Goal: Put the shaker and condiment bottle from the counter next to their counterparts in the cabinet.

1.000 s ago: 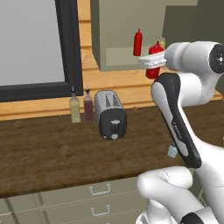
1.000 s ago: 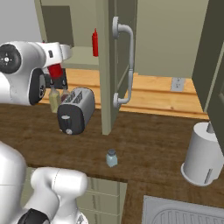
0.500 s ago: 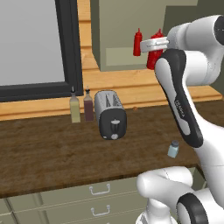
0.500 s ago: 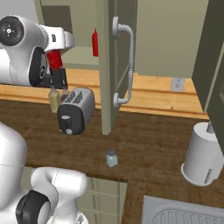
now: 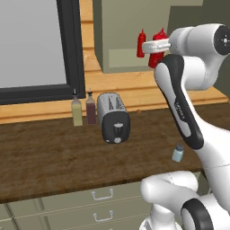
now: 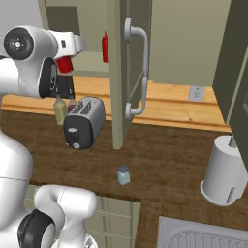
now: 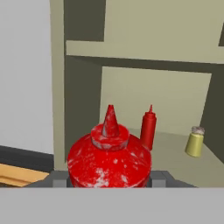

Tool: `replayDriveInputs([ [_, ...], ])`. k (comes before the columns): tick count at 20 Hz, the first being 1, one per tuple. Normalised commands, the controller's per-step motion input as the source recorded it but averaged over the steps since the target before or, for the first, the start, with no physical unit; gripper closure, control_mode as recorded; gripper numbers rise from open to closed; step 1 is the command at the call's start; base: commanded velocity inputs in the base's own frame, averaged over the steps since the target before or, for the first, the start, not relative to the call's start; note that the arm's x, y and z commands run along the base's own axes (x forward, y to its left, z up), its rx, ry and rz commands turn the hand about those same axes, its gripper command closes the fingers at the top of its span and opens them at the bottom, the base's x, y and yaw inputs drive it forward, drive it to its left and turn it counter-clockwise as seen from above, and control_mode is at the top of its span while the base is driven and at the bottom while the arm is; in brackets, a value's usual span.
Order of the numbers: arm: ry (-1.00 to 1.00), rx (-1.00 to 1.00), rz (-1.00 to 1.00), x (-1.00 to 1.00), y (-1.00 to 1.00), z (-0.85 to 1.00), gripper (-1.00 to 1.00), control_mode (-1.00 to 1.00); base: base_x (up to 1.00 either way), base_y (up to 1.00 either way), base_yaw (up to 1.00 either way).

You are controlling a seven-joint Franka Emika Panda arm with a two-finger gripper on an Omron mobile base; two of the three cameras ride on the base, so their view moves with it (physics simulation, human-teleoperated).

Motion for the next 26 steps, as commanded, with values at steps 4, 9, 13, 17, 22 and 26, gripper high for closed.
replayDriveInputs([
  [4, -0.01, 0.0, 0.0, 0.38, 0.0, -0.16, 1.0, -1.0, 0.0, 0.0, 0.0],
  [9, 0.09, 0.03, 0.0, 0.33, 0.0, 0.01, 1.0, -1.0, 0.0, 0.0, 0.0],
  [13, 0.16, 0.0, -0.01, 0.35, -0.01, 0.06, 1.0, -1.0, 0.0, 0.0, 0.0],
  [17, 0.13, 0.0, -0.03, 0.37, -0.02, 0.1, 1.0, -1.0, 0.0, 0.0, 0.0],
  [22, -0.02, 0.0, 0.0, 0.05, 0.0, 0.0, 1.0, -1.0, 0.0, 0.0, 0.0],
  [26, -0.17, 0.0, 0.0, 0.05, 0.0, -0.17, 1.0, -1.0, 0.0, 0.0, 0.0],
])
